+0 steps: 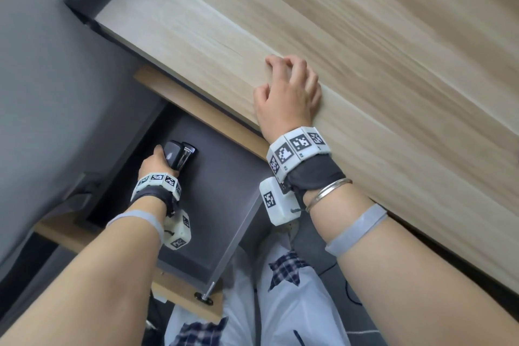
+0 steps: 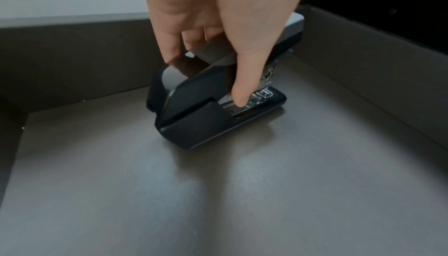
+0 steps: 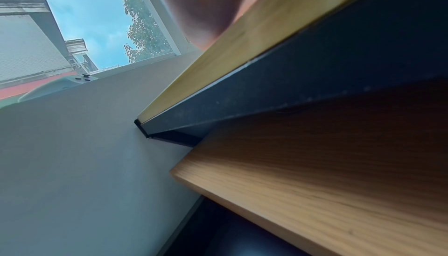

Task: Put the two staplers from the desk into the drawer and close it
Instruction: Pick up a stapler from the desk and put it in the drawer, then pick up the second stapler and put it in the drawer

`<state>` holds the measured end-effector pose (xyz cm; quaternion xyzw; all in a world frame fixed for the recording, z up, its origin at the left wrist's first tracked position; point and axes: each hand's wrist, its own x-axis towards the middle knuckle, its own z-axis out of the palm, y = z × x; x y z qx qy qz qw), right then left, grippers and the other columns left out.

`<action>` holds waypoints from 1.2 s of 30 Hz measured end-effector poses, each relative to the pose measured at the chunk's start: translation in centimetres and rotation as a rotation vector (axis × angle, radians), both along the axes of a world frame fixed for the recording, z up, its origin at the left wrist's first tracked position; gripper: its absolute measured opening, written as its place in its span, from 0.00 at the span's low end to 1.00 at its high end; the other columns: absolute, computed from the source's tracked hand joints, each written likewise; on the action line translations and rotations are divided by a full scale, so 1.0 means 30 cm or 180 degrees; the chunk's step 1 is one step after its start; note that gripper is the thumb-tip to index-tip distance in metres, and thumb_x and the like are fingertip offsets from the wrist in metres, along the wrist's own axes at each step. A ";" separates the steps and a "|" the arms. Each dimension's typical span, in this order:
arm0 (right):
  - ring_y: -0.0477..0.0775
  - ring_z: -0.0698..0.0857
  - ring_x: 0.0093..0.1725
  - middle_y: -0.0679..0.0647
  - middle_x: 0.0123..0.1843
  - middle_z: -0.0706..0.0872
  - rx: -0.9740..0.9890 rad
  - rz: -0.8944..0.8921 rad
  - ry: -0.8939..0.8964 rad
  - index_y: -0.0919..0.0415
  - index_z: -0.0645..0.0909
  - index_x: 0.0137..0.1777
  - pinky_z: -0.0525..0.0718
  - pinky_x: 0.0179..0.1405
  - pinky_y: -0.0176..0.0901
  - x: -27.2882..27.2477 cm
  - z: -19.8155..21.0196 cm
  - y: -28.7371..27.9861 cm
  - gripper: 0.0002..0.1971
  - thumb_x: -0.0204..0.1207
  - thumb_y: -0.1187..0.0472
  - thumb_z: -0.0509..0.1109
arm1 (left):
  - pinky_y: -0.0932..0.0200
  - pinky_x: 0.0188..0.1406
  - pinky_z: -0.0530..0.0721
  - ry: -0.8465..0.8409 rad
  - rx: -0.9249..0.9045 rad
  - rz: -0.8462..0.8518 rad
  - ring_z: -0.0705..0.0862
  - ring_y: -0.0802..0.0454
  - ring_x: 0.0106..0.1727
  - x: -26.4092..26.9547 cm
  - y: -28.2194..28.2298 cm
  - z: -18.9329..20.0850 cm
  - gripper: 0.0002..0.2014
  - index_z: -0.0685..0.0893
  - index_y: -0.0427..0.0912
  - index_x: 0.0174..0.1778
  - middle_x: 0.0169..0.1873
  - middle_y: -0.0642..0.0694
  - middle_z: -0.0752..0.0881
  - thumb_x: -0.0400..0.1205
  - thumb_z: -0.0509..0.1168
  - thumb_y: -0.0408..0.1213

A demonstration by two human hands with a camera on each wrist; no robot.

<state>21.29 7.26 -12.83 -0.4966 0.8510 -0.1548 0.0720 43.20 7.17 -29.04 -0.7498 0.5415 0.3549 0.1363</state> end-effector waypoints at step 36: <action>0.60 0.71 0.73 0.55 0.72 0.75 0.1106 -0.0179 -0.0264 0.52 0.74 0.71 0.70 0.69 0.52 -0.543 0.277 0.147 0.20 0.80 0.61 0.60 | 0.62 0.46 0.75 0.1029 -0.0782 -0.1211 0.84 0.45 0.47 -0.707 -0.166 0.864 0.09 0.85 0.39 0.51 0.44 0.43 0.89 0.75 0.70 0.35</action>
